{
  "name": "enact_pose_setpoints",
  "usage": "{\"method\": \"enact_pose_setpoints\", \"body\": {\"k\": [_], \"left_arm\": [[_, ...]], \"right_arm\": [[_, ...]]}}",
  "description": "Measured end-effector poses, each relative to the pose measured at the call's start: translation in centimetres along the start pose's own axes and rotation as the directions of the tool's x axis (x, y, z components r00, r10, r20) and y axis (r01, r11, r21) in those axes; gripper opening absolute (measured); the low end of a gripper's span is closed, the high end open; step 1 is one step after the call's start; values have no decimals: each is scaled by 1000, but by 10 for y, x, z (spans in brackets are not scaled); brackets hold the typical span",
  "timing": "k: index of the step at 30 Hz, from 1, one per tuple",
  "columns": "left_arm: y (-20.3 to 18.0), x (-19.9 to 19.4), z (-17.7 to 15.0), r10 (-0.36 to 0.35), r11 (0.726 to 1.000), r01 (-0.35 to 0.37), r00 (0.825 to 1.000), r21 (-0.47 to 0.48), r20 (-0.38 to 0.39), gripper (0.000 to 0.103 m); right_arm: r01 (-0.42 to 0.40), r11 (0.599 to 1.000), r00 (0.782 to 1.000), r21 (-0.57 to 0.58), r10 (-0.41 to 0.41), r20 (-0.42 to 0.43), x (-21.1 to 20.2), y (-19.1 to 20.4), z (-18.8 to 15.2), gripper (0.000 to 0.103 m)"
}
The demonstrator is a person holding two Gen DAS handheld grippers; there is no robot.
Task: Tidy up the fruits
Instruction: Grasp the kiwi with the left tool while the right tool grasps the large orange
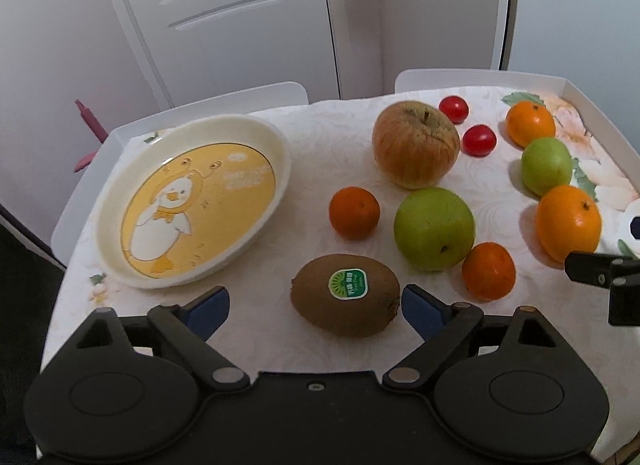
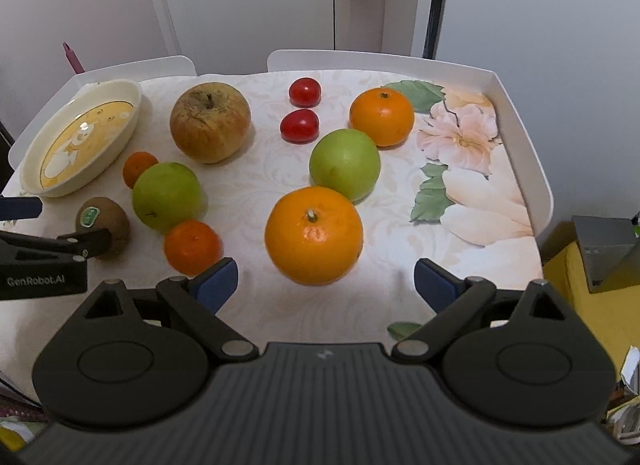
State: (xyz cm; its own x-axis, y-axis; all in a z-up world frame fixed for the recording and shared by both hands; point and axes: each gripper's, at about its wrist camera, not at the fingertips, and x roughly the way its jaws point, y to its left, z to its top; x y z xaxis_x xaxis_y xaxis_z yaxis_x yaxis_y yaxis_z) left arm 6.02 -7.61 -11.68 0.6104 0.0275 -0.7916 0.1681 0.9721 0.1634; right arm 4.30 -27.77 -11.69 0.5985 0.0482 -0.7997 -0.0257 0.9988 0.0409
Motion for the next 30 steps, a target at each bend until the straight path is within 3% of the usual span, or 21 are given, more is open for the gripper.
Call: {"method": "enact_pose_setpoints", "body": {"k": [4, 8, 14, 18, 30], "left_arm": [[-4, 8, -1, -1, 1000, 1, 1000, 5, -5, 93], [-10, 14, -1, -4, 1000, 4, 1000, 17, -11, 91], [-14, 18, -1, -11, 1000, 12, 1000, 15, -17, 84], [-13, 20, -1, -24, 1000, 24, 999, 1, -24, 73], [-15, 18, -3, -16, 1000, 16, 1000, 11, -16, 69]], "right_arm": [[-18, 1000, 1000, 1, 18, 7, 11, -3, 4, 103], [-38, 999, 999, 4, 38, 5, 19, -4, 8, 95], [-53, 999, 999, 1, 53, 9, 24, -3, 9, 88], [-64, 998, 998, 10, 64, 2, 27, -2, 9, 81], [-76, 997, 997, 26, 76, 2, 30, -1, 12, 80]]}}
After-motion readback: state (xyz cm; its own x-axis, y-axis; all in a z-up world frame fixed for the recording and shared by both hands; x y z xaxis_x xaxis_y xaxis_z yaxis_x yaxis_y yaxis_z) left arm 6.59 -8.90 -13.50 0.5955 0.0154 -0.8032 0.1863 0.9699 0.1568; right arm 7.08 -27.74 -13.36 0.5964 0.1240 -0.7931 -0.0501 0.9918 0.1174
